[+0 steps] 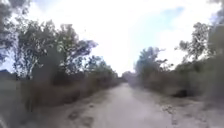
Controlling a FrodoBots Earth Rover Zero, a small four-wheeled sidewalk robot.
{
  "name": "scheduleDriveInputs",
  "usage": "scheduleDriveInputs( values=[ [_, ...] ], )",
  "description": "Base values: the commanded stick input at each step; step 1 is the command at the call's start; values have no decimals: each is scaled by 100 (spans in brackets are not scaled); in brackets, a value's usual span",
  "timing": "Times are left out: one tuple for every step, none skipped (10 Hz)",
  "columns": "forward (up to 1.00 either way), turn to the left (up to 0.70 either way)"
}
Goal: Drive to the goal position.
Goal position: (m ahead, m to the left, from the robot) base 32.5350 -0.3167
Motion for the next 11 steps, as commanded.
scheduleDriveInputs(
  values=[
    [85, 0],
    [85, 0],
    [85, 0],
    [85, 0],
    [85, 0],
    [85, 0],
    [85, 0],
    [85, 0],
    [85, 0],
    [85, 0],
    [85, 0]
  ],
)
